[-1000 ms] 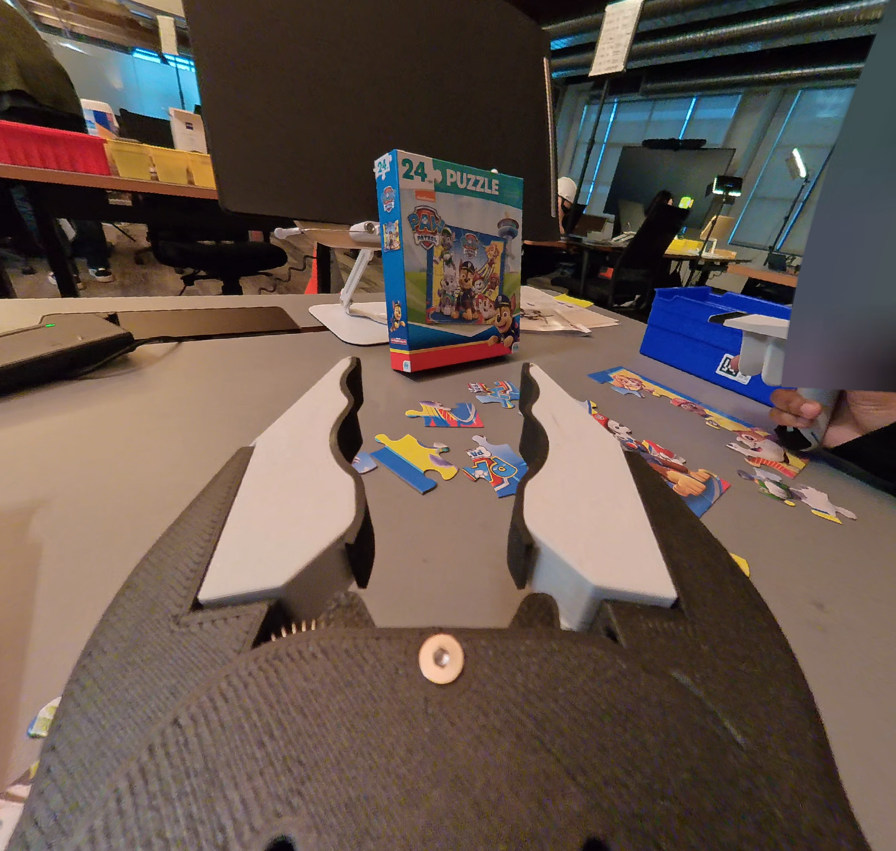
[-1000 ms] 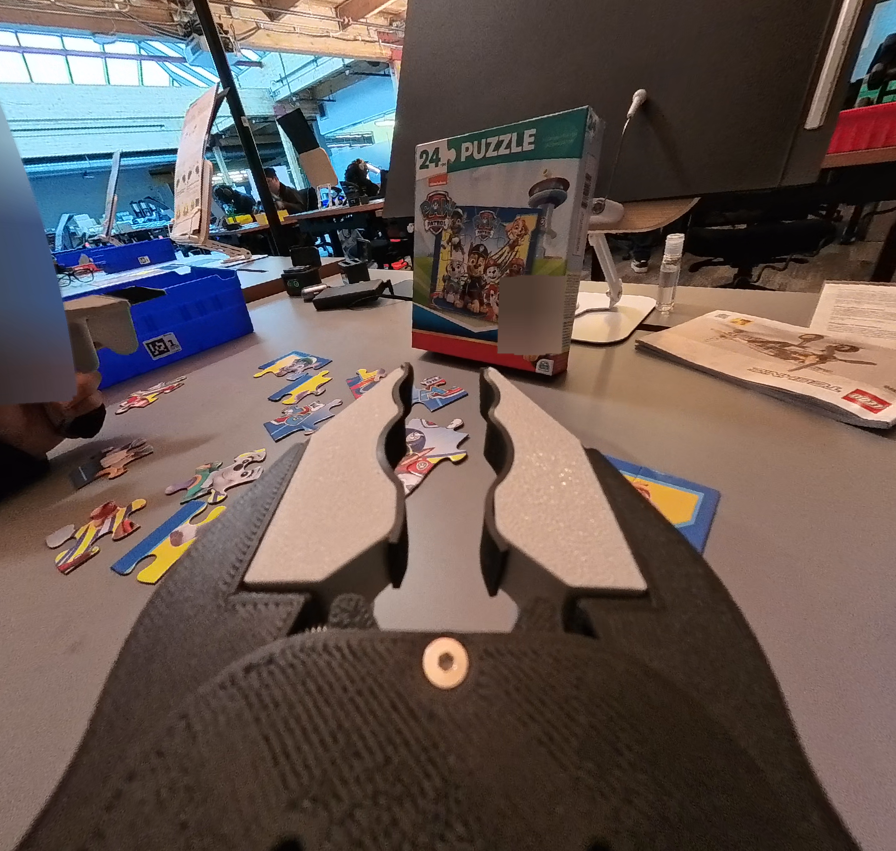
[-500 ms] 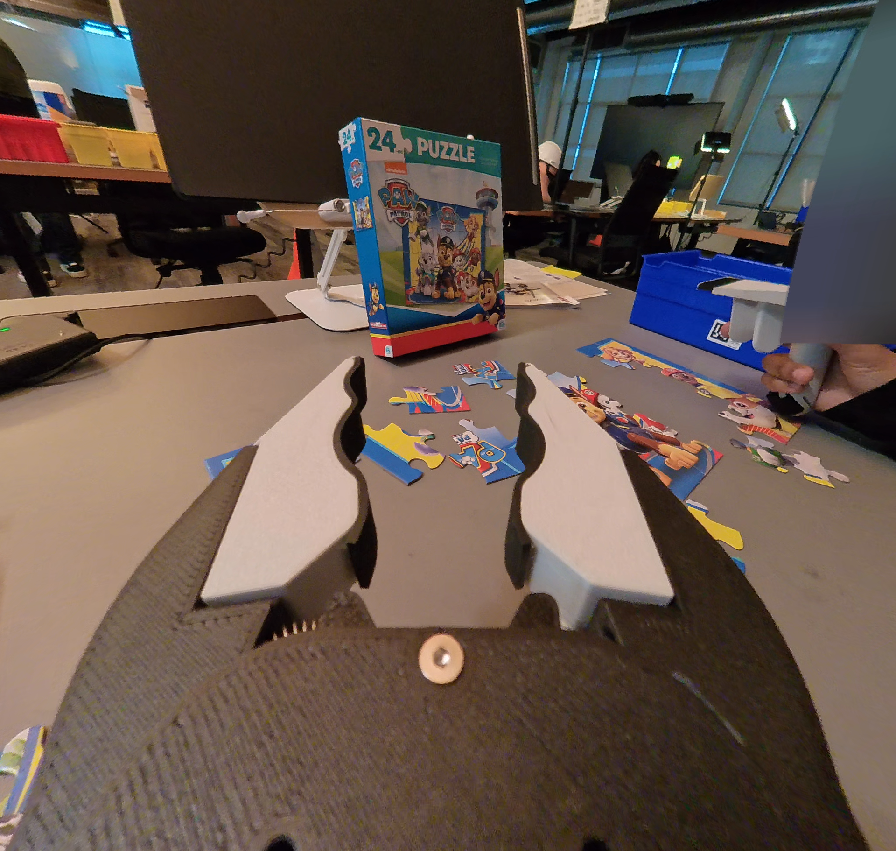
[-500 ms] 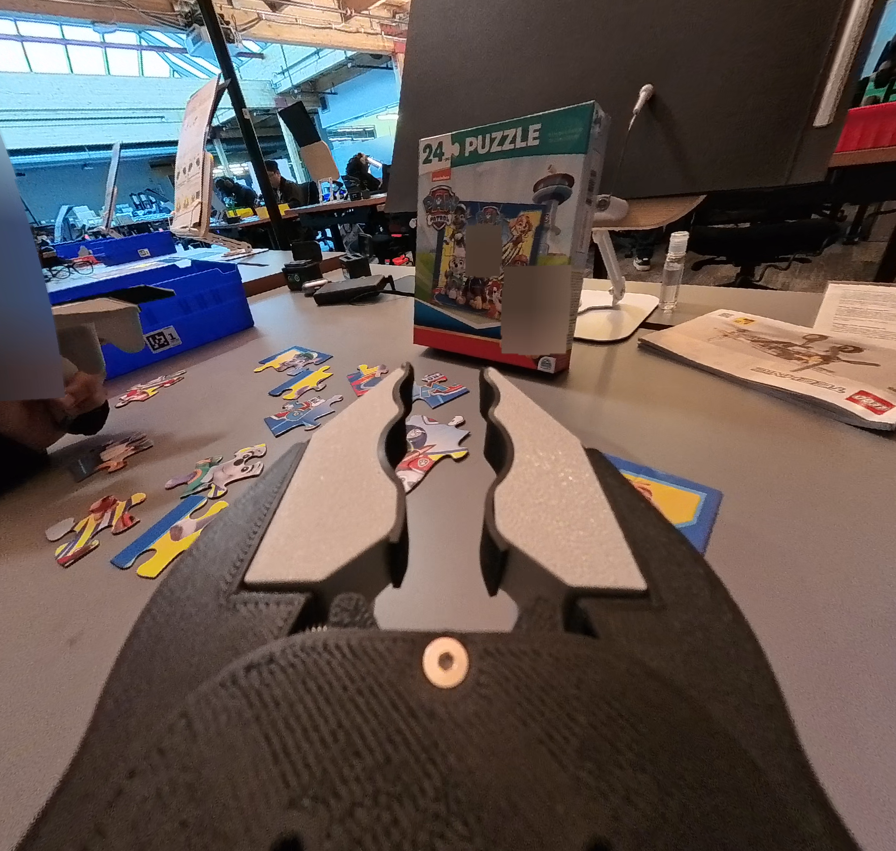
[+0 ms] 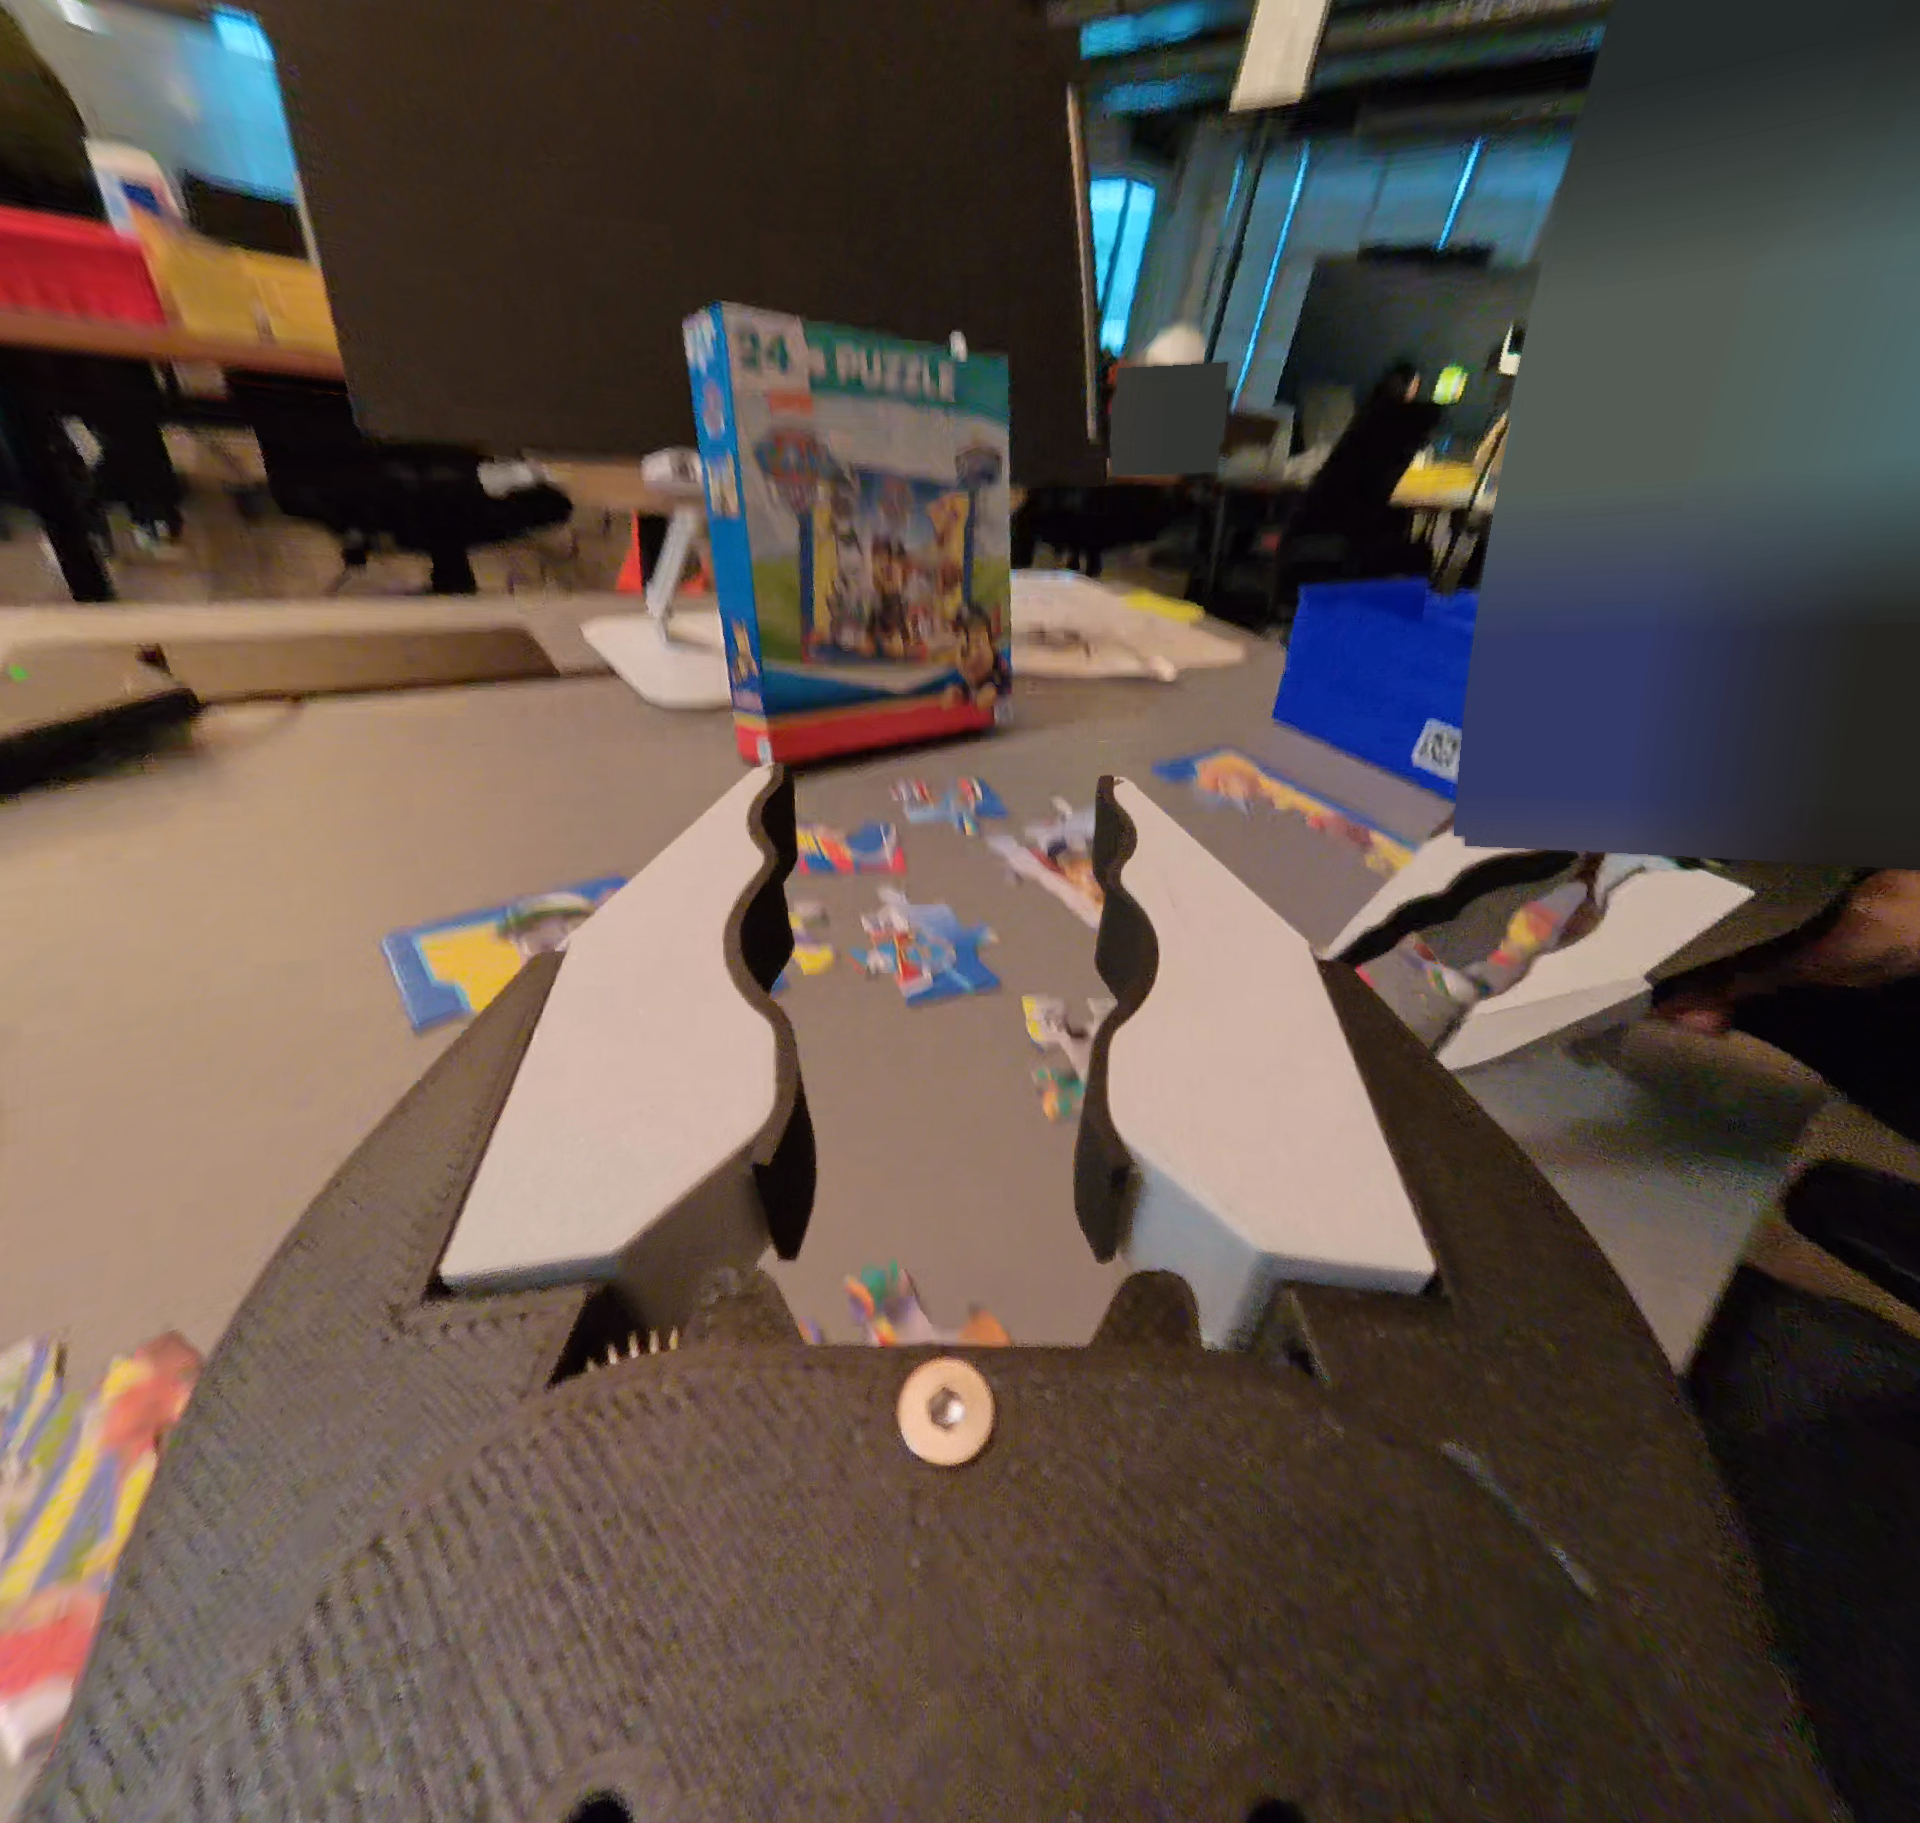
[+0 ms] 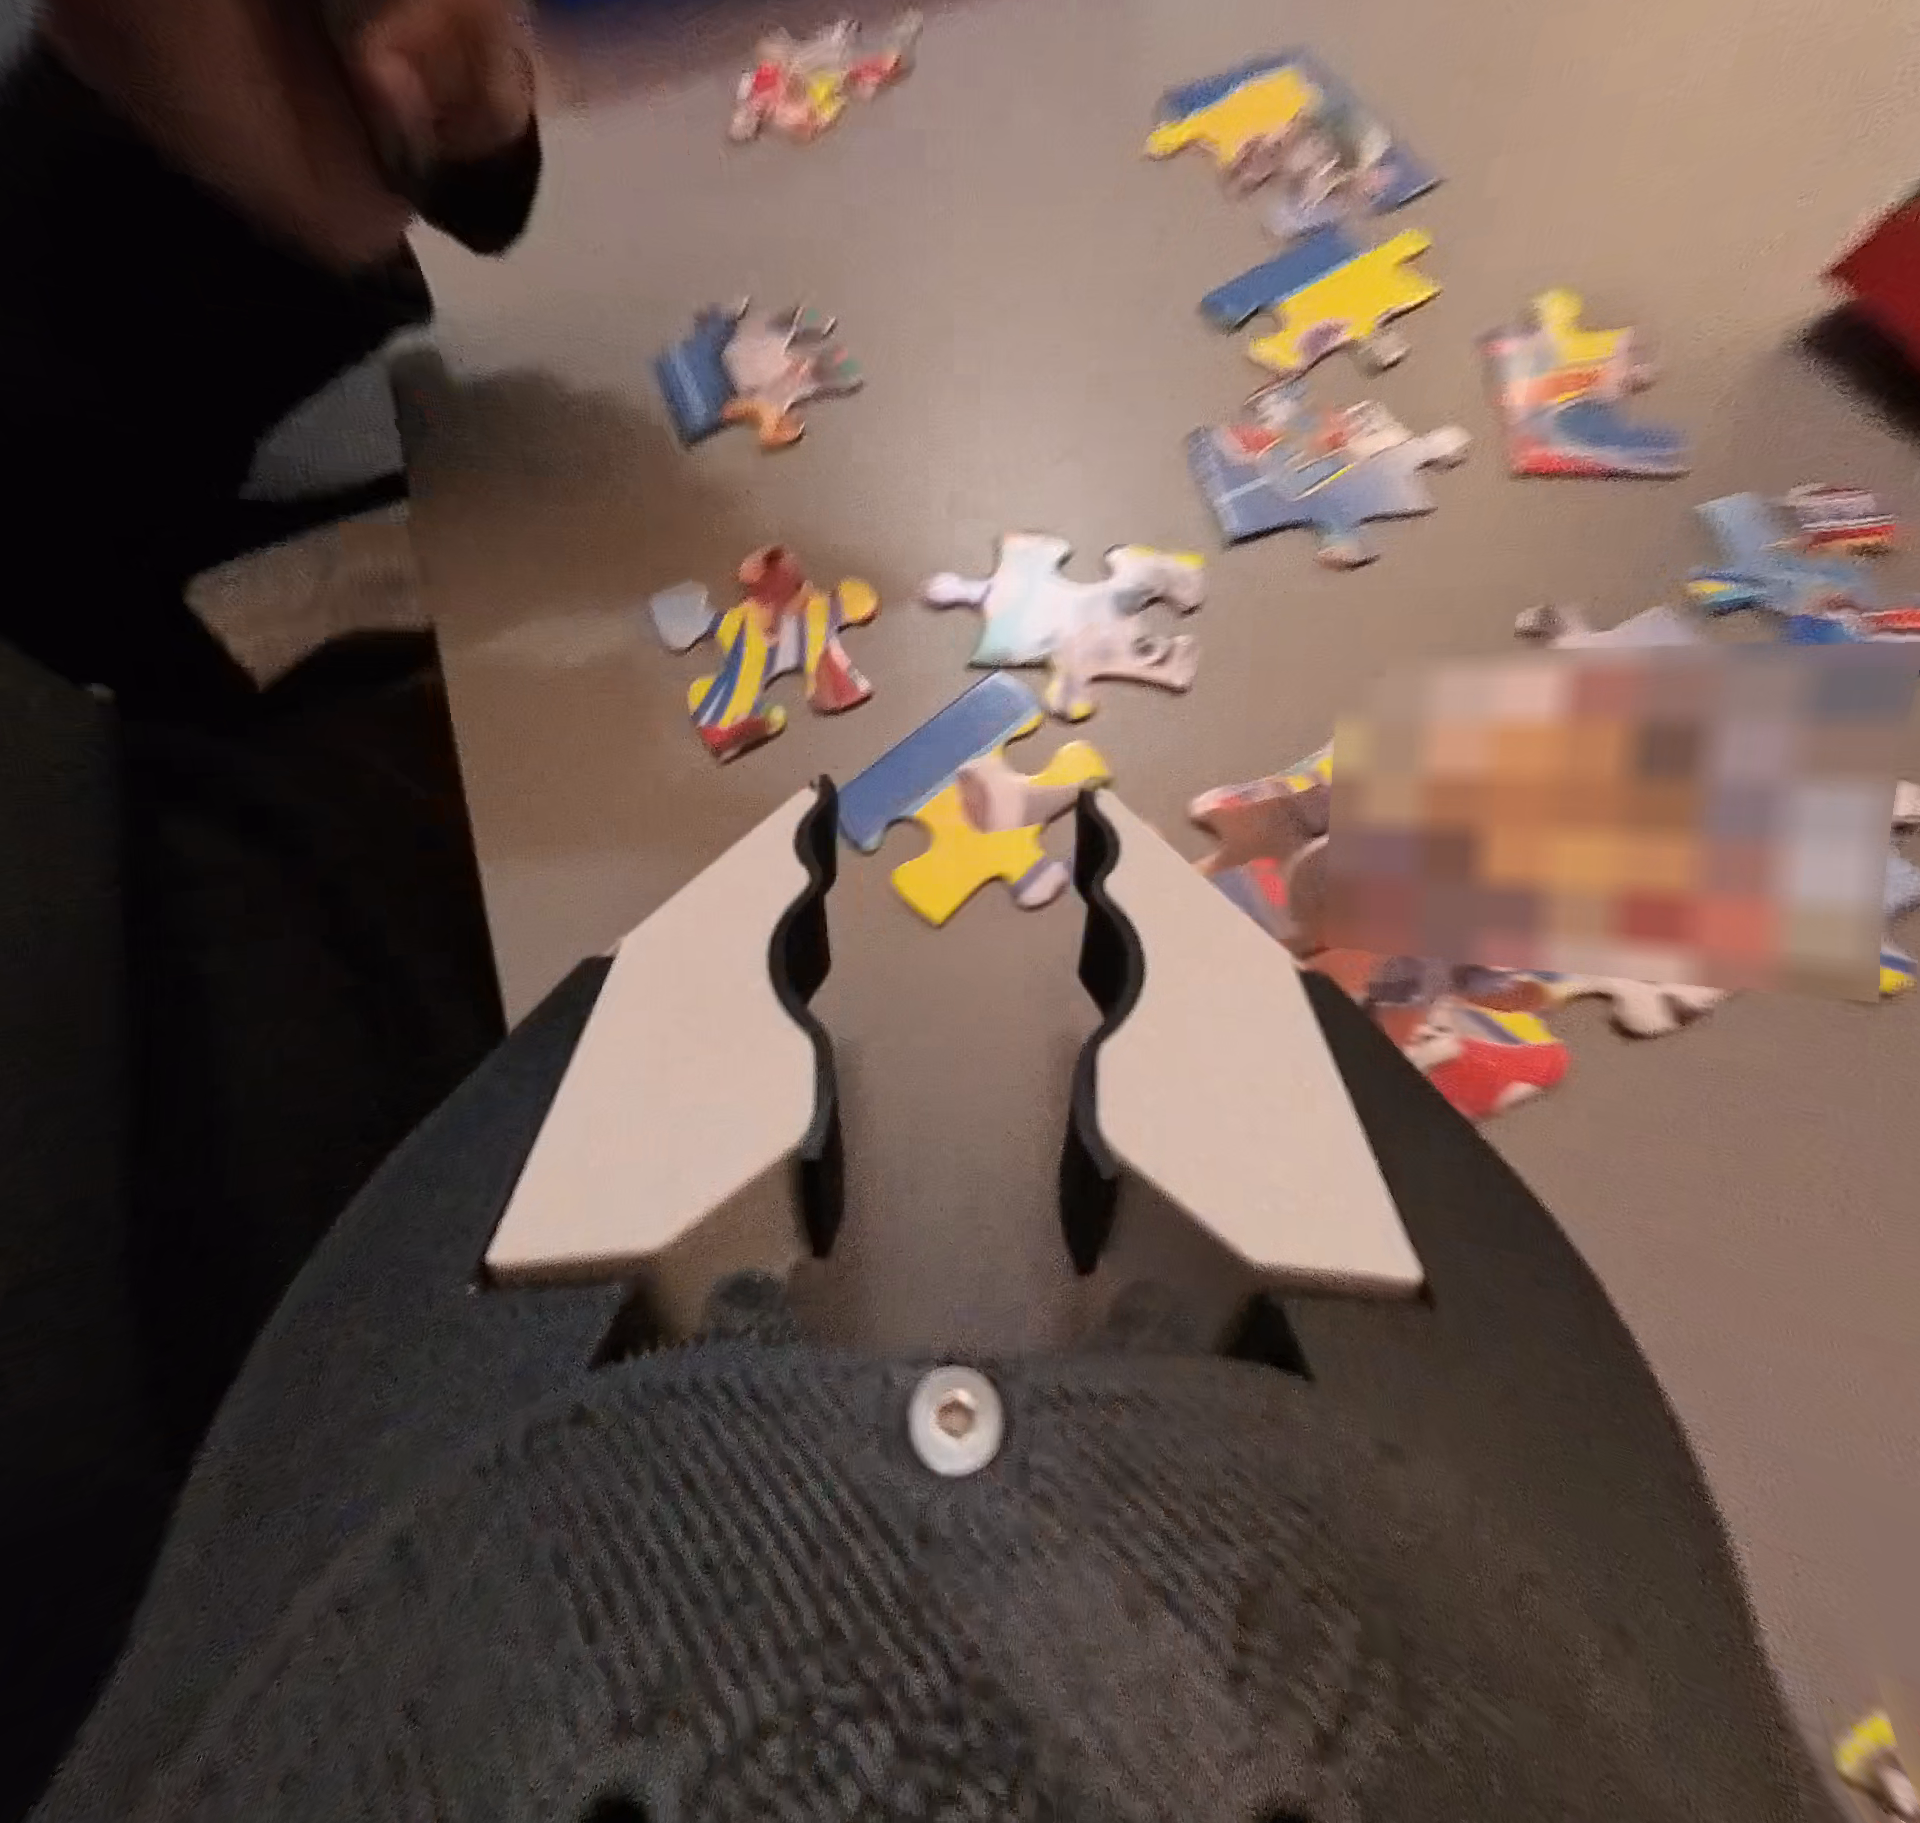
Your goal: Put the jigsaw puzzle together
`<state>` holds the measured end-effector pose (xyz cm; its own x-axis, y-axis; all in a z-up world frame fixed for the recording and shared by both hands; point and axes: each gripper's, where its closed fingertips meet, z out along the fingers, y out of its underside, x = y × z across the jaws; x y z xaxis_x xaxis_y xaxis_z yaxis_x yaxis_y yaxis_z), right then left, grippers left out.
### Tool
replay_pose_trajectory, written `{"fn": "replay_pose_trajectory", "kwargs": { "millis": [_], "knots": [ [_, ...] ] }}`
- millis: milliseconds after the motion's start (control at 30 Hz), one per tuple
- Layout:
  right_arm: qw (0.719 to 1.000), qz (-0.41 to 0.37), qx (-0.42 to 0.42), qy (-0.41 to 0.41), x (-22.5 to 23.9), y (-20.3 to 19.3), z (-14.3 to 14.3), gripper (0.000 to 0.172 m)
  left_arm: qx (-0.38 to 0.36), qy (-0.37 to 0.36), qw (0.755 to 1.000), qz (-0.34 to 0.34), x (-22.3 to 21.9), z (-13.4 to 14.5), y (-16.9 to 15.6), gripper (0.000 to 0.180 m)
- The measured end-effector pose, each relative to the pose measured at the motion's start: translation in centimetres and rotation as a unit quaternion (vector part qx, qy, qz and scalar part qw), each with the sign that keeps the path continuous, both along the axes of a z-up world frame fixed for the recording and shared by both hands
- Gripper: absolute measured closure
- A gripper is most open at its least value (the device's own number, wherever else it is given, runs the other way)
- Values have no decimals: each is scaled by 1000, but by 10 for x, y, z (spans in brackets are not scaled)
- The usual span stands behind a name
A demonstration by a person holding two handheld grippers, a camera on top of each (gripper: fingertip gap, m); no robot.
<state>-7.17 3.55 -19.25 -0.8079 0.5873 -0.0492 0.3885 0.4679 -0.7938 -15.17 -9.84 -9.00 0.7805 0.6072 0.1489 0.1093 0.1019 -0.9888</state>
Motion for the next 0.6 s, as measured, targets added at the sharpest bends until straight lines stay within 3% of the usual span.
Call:
{"fn": "replay_pose_trajectory", "kwargs": {
  "millis": [133,233,367,600],
  "knots": [
    [999,12,25,-33,7,-9,-23,129,-85,-55,995,-21,31,-38,9,124],
    [999,0,42,-35,2,-10,-33,130,-136,-63,988,24,26,-67,-9,129],
    [997,-7,74,-22,-5,-16,-40,135,-47,-72,996,-5,31,-49,-9,129],
    [998,12,67,-10,-23,-53,-39,139,-38,-34,999,2,33,-42,-8,131]
  ]
}}
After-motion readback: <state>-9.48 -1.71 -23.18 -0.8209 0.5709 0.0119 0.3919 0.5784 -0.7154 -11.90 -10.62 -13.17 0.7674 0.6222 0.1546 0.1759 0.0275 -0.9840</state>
